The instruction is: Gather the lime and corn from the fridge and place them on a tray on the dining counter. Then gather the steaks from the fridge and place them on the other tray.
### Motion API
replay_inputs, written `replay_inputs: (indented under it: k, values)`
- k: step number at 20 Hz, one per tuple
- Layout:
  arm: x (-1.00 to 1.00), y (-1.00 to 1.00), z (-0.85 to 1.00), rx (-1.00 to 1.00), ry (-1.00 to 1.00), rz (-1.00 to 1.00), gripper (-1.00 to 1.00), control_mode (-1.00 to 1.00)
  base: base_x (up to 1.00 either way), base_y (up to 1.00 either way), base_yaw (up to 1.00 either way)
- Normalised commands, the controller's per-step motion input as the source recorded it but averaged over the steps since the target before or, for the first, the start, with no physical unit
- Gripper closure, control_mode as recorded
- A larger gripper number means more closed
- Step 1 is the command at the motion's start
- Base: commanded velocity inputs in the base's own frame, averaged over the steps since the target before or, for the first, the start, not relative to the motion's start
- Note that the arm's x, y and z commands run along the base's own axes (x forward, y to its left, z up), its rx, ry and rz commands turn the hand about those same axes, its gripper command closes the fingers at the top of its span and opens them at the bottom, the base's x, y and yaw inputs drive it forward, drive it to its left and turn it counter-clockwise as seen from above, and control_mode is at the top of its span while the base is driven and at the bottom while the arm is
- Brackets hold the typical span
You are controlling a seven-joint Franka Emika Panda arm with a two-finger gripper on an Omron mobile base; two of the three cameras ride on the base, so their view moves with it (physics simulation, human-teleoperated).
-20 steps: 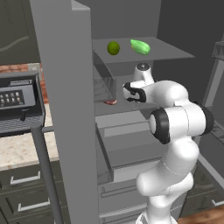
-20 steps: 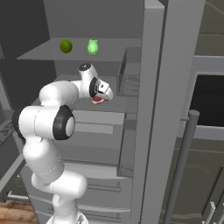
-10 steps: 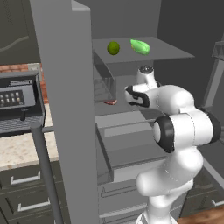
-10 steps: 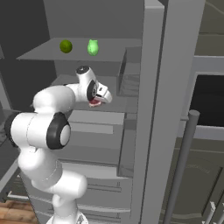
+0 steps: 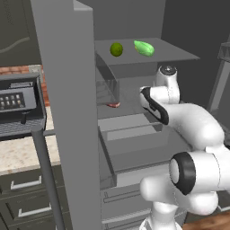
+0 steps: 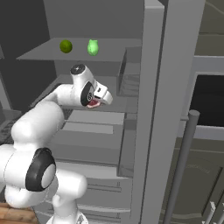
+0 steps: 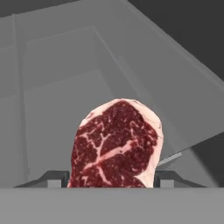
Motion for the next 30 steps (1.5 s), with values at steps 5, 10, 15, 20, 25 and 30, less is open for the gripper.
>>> replay_inputs:
  k: [5,10,15,20,25,30]
  values:
    - [-0.89,-0.09,0.57,0.04,-0.02,0.0,1.0,-1.0,0.0,0.0,0.0]
    - [-0.91,-0.01,0.28,0.02,-0.01,0.0,1.0,-1.0,0.0,0.0,0.0]
    - [-0.95,0.0,0.19,0.01,-0.03,0.0,1.0,-1.0,0.0,0.0,0.0]
    - [-1.0,0.0,0.27,0.0,-0.05,0.0,1.0,-1.0,0.0,0.0,0.0]
    - [-0.96,0.0,0.35,0.0,-0.02,0.0,1.0,-1.0,0.0,0.0,0.0]
    - [-0.97,0.0,0.23,0.0,0.0,0.0,1.0,-1.0,0.0,0.0,0.0]
